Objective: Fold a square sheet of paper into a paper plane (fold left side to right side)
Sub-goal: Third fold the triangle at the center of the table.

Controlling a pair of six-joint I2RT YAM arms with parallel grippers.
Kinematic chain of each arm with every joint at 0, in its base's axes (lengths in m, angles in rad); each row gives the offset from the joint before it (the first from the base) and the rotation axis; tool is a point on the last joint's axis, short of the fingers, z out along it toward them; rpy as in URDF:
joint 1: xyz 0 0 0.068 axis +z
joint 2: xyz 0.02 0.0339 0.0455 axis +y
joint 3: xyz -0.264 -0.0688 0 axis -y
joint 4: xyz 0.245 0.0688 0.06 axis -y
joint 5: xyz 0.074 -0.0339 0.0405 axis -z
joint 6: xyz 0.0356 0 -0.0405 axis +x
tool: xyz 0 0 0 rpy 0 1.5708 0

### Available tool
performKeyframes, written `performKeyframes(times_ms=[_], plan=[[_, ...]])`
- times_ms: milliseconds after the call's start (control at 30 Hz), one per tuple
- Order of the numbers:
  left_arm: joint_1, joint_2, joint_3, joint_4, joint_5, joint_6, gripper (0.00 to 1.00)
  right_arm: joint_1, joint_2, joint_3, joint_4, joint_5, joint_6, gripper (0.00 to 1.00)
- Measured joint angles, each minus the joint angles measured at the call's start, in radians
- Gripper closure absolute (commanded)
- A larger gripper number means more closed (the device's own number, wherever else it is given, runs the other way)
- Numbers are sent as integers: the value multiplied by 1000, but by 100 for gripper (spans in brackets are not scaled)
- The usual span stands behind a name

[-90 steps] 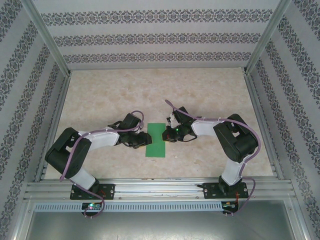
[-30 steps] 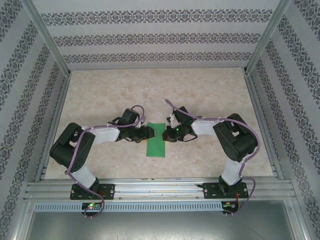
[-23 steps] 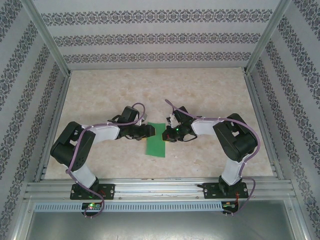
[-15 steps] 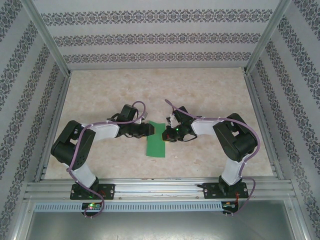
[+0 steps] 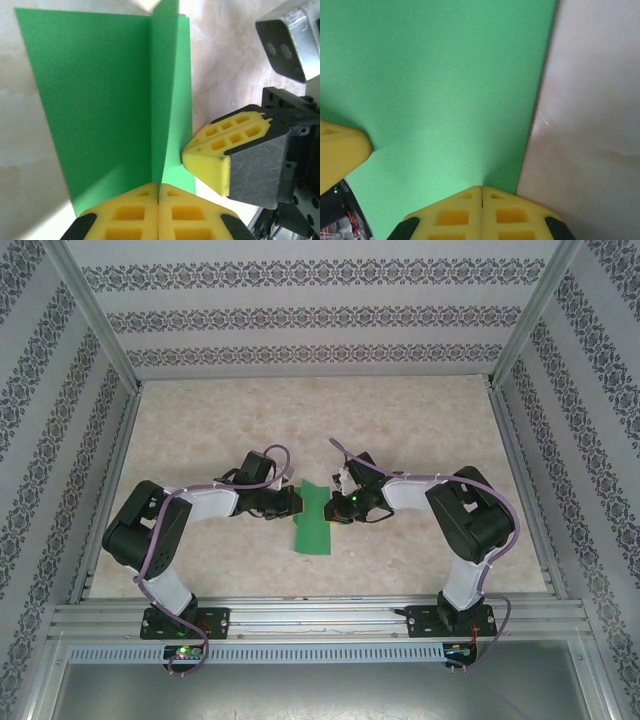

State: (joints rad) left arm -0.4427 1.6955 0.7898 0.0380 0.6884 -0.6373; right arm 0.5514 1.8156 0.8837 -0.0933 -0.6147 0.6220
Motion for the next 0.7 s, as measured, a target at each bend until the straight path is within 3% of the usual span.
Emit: performKeyframes(times_ms=[200,433,533,700], plan=[[0,-3,-35,22,0,-58,95,-6,-106,-13,-10,66,-36,67],[0,-10,-55,61,3,-133,95,13,-421,-142,7,199,-137,51],[0,-10,-55,68,11,-154,95,85,-549,-215,17,275,-200,46],[0,-10,-57,79,17,-185,95,291,-652,-299,37,426,-319,41]])
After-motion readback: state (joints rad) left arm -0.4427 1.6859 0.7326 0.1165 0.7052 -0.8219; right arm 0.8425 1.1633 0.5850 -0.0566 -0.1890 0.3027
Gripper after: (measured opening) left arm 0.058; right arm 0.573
